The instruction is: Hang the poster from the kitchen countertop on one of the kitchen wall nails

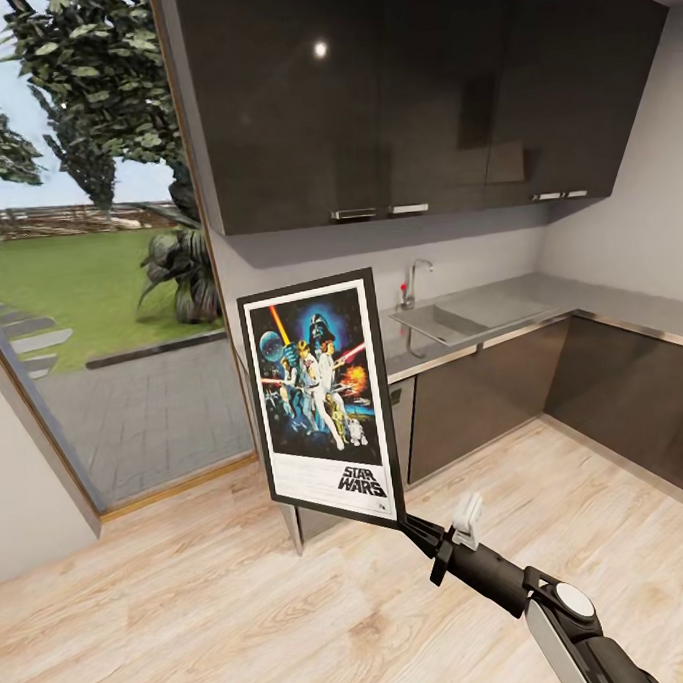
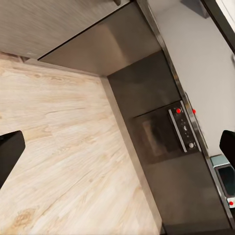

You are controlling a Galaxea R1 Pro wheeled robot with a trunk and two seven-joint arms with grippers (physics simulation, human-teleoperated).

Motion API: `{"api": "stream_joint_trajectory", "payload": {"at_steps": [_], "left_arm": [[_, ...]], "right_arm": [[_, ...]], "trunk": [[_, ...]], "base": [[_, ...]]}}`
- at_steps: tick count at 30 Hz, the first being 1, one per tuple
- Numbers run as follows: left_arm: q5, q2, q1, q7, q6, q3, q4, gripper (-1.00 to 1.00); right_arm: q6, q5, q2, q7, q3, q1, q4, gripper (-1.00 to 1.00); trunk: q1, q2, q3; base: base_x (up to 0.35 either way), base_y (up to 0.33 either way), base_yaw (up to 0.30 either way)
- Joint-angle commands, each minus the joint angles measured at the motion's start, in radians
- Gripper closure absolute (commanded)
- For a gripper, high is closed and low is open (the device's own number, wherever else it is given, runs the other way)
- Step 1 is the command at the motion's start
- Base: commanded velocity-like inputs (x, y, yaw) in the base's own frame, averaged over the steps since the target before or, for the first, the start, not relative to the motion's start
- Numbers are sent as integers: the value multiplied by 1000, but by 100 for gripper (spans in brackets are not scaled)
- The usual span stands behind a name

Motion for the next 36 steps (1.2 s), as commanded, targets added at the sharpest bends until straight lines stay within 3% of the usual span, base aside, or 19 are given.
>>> {"api": "stream_joint_trajectory", "payload": {"at_steps": [1,20,36], "left_arm": [[5,0,1,-1,11,0,-1,-100],[5,0,1,-3,11,1,1,-100],[5,0,1,-3,11,1,2,-100]], "right_arm": [[0,-7,-1,3,2,-1,1,100],[2,-7,-2,30,2,-1,-3,100],[3,-7,-2,31,2,-1,-2,100]], "trunk": [[1,-2,-2],[1,-2,-1],[1,-2,4]], "base": [[0,0,0],[0,6,27],[0,253,220]]}}
